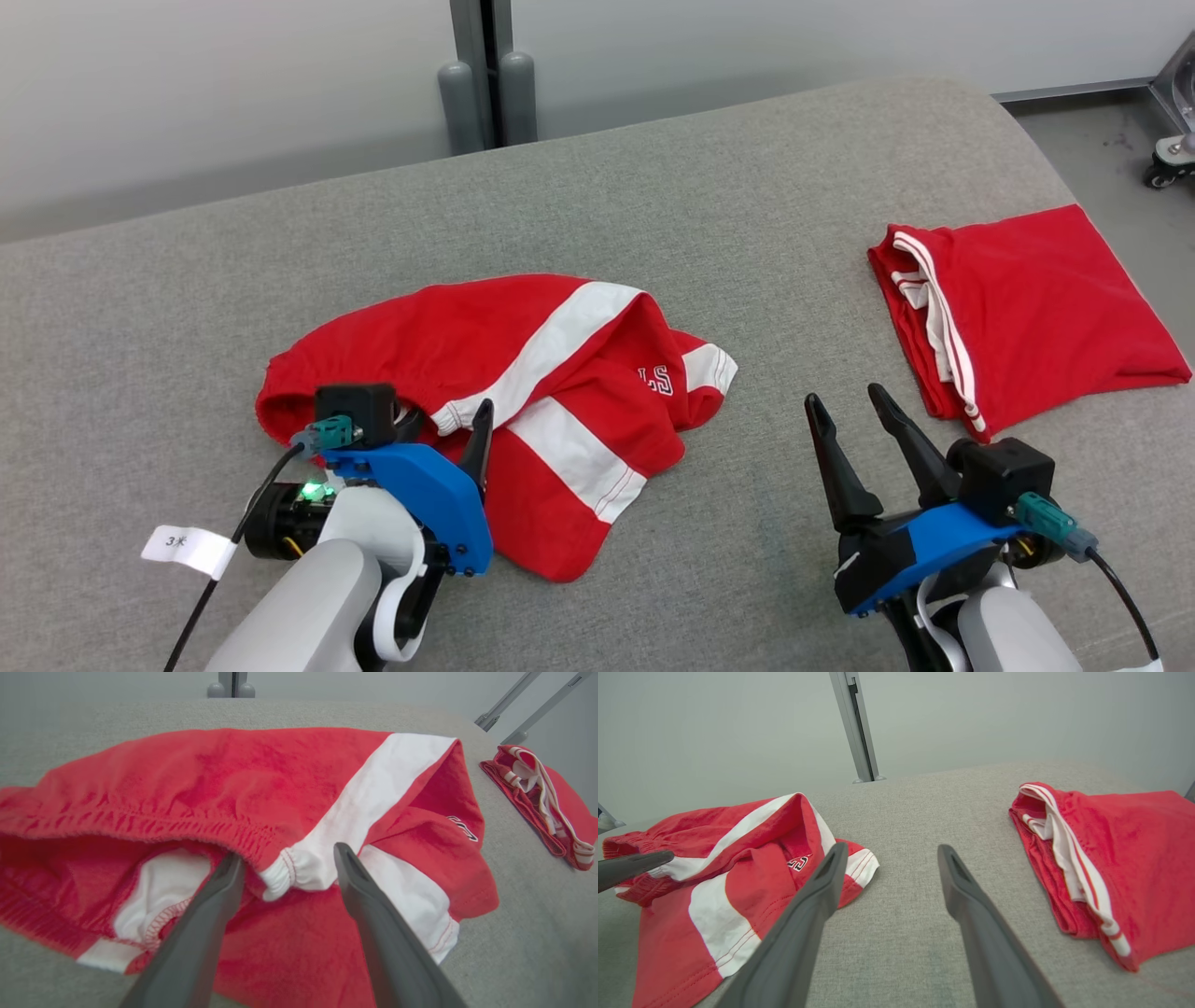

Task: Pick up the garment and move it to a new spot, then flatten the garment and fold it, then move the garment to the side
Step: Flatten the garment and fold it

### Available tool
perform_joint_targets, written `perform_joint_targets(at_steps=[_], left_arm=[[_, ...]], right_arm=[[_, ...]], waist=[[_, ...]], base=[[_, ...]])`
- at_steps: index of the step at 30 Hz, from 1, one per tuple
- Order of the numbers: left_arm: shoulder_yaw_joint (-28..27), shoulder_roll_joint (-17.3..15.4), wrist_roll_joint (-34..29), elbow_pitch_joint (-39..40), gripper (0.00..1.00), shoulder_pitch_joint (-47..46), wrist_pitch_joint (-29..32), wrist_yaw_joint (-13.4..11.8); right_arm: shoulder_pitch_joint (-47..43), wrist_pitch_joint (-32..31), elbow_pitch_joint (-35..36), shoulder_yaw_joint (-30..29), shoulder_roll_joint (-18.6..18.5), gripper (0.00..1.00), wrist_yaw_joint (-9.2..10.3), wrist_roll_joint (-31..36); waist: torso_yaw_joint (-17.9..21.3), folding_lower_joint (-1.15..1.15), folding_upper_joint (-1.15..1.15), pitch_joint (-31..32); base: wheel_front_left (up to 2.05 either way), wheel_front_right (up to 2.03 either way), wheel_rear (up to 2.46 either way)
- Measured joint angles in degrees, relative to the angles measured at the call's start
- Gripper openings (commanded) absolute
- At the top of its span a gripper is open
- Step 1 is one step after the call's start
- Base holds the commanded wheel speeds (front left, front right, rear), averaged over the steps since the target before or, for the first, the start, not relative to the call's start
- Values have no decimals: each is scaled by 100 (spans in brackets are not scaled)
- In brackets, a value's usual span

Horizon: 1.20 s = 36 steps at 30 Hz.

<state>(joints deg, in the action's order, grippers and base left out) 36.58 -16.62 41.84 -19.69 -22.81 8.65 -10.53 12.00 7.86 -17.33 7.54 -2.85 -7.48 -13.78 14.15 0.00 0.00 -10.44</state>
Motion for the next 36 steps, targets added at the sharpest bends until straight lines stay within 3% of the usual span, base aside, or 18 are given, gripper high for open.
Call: perform_joint_targets(at_steps=[1, 2, 7, 13, 18, 22, 25, 30, 36], left_arm=[[10, -1, 4, -22, 39, -14, 11, 45], [23, 0, 14, -53, 0, -52, 35, 78], [-57, 163, 274, -82, 0, -291, -45, 421], [-430, 777, 744, 360, 0, -961, -536, 895], [-626, 1125, 1149, 653, 0, -1417, -679, 1158], [-905, 1241, 1527, 781, 0, -1625, -882, 1201], [-1279, 1054, 1452, 681, 0, -1644, -1181, 999], [-2002, 290, 1333, -52, 0, -1551, -1486, 522], [-2402, -167, 1332, -1059, 0, -1318, -1775, 344]], right_arm=[[13, 7, -5, 11, 0, 100, 0, -7], [26, 14, -13, 9, 0, 100, 0, -9], [65, 64, -59, -3, 0, 100, 0, -51], [81, 89, -104, -56, -1, 100, 0, -49], [87, 98, -143, -26, 0, 100, 0, -53], [100, 108, -153, -13, 0, 100, 0, -93], [104, 131, -152, -5, -1, 100, 0, -100], [143, 144, -142, 41, -1, 100, 0, -110], [208, 165, -154, 140, 0, 100, 0, -144]], waist=[[13, 0, 0, -16], [21, 0, 0, -30], [35, 0, 0, -63], [-45, 0, 0, -42], [-71, -1, 0, -3], [-76, 0, 0, -4], [-68, -1, 0, -48], [-54, -1, 0, -168], [-60, -1, 0, -337]], base=[[0, 0, 0], [0, 0, 0], [0, 0, 0], [0, 0, 0], [0, 0, 0], [0, 0, 0], [0, 0, 0], [0, 0, 0], [0, 0, 0]])
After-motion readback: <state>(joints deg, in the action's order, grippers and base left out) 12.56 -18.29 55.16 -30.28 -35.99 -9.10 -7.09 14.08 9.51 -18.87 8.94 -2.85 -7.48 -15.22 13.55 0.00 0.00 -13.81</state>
